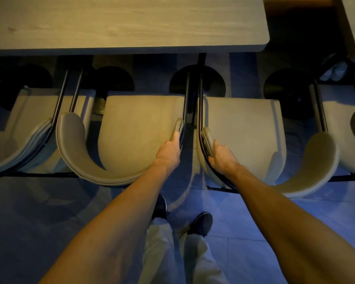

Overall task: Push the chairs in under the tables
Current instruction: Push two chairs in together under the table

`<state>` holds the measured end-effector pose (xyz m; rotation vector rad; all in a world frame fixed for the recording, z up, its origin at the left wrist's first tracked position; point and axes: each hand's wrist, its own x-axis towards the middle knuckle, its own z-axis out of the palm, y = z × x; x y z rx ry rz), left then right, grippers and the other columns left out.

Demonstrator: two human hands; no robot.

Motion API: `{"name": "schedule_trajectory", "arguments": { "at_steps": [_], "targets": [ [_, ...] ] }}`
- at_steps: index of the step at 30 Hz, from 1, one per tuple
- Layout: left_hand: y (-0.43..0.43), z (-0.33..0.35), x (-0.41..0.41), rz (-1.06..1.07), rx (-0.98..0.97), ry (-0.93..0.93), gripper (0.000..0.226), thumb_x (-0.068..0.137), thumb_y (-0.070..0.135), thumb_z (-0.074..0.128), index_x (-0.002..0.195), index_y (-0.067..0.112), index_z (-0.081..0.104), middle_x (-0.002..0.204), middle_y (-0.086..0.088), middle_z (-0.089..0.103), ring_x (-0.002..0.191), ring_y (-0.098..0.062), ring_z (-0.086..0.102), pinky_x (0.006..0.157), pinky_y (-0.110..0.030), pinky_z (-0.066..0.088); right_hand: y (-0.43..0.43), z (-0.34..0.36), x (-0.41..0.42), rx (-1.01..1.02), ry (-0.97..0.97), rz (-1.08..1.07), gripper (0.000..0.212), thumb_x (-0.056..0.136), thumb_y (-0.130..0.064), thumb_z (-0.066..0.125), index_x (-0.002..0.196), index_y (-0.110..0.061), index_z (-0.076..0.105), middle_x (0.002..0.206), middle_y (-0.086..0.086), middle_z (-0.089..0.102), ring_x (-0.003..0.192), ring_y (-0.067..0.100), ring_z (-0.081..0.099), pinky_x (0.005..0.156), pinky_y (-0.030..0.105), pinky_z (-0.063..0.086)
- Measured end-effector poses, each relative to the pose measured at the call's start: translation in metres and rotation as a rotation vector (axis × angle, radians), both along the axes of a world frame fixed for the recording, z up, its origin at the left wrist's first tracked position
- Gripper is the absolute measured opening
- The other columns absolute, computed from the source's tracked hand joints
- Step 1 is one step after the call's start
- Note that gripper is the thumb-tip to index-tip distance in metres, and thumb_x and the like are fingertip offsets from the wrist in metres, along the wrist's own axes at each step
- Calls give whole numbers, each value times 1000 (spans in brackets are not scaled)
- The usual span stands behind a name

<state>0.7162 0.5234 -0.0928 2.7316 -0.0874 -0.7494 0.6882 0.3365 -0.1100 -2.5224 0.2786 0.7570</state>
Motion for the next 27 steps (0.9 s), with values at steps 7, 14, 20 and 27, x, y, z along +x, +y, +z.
{"name": "schedule_trajectory", "arguments": {
  "at_steps": [7,14,20,27],
  "targets": [
    [2,-6,1,-2,-18,-5,69,89,-7,60,145,17,27,106,-18,68,96,-31,68,81,-41,59,6,0,2,3,-18,-27,46,95,-14,63,137,-8,44,113,18,66,97,31,68,84,41,60],
    [6,-5,-1,-13,-33,-18,70,90,-7,61,146,17,27,107,-18,68,95,-32,69,80,-40,59,4,3,-1,41,-32,-58,46,94,-16,65,136,-12,45,112,16,66,98,30,67,83,37,58],
    [7,-3,0,-17,-52,-15,64,90,-7,60,141,16,30,105,-17,68,94,-30,69,72,-33,55,-2,5,1,118,-12,-77,48,91,-14,67,135,-16,47,115,12,66,101,27,65,85,37,57],
    [7,-6,0,-17,-52,-23,59,89,-7,61,135,17,33,101,-15,68,89,-29,69,70,-34,56,3,3,0,98,-20,-115,46,90,-12,67,131,-16,49,113,14,66,99,28,65,85,38,57]
  ]
}}
